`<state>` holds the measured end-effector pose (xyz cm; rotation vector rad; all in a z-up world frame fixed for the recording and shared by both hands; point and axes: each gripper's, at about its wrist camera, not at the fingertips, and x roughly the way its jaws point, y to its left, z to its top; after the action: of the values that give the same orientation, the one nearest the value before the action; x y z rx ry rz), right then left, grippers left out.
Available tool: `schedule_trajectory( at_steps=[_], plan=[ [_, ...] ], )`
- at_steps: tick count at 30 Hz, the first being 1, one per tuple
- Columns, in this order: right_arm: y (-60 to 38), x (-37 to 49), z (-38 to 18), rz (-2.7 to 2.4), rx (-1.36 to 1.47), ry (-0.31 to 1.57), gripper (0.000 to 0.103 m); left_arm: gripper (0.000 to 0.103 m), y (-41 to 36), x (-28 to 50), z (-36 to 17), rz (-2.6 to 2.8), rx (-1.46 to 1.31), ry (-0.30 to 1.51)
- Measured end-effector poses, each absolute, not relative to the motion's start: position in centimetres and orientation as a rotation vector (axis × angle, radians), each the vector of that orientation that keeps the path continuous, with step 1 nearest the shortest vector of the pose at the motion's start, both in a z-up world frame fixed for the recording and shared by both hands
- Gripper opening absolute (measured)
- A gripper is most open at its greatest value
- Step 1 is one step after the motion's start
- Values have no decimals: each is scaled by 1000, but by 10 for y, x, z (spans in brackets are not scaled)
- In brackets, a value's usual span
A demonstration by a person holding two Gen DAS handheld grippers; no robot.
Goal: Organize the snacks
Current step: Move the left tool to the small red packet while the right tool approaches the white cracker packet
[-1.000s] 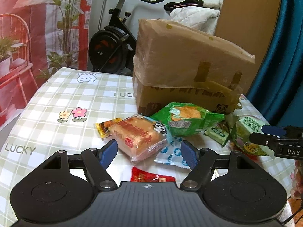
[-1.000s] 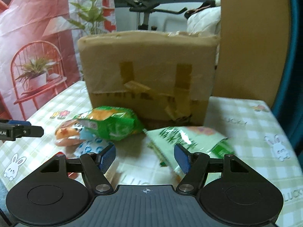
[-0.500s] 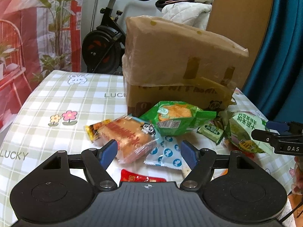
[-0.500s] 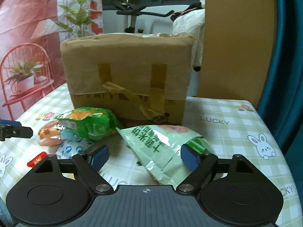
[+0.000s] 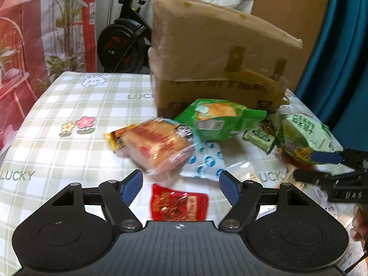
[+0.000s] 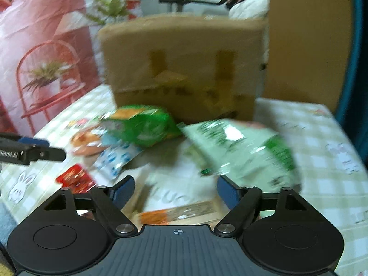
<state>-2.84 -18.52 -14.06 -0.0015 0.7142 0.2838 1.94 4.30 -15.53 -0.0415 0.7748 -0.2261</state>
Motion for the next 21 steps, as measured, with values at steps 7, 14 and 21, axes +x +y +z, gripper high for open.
schedule_trajectory(
  at_steps=[7, 14, 21],
  plan=[
    [-130, -9, -159, 389, -78, 780, 67, 74, 68, 22, -159, -170, -103, 786],
    [-98, 11, -183, 342, -168, 859, 67, 74, 70, 26, -167, -161, -107, 807],
    [-113, 8, -195, 295, -169, 901, 67, 75, 65, 24, -179, -195, -71, 844]
  ],
)
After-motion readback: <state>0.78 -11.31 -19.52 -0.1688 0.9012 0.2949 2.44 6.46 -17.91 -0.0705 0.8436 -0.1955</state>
